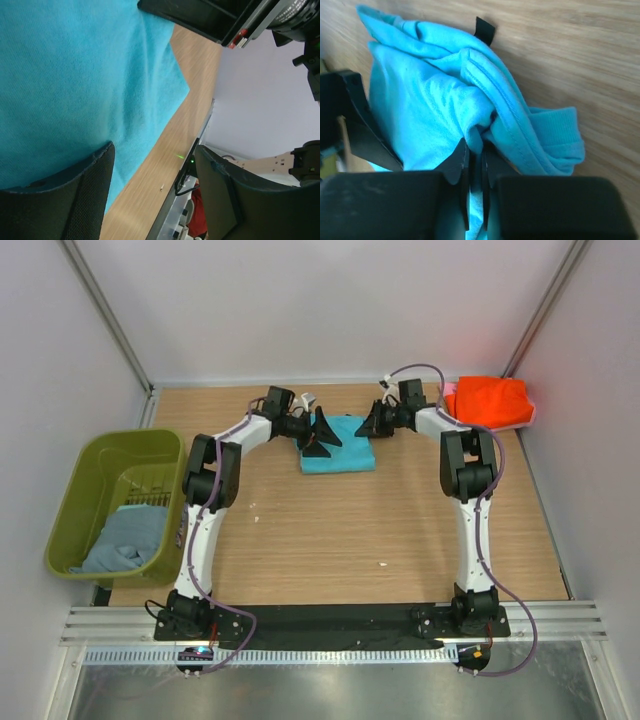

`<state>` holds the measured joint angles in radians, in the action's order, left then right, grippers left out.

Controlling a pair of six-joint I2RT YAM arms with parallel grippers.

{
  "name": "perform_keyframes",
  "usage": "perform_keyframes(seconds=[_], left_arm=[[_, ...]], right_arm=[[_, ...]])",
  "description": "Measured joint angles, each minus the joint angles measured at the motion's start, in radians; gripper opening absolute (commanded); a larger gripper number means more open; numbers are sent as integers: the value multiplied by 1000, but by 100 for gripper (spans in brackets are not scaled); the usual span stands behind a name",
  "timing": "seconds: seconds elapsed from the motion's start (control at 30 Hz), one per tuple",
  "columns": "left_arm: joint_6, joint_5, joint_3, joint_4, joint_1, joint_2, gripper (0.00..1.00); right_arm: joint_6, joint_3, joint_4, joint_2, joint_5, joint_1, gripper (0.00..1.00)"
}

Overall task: Fold and stack the t-shirts
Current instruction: Neatly place the folded tshirt to the corner

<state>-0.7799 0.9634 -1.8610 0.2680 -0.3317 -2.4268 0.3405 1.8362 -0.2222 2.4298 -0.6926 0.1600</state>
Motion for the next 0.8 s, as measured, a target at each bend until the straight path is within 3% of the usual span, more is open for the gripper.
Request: perform_keyframes(seconds=[0.23,0.5,0.8], left_arm=[[179,-106,-125,187,11,1,72],[450,-280,-275,456,90,54,70],[536,-316,-229,563,111,112,68]], right_arm=[[-258,0,-169,-76,132,14,1],[-522,-4,-294,-201,293,-3,1],[-696,8,-340,-269,423,-165,1]])
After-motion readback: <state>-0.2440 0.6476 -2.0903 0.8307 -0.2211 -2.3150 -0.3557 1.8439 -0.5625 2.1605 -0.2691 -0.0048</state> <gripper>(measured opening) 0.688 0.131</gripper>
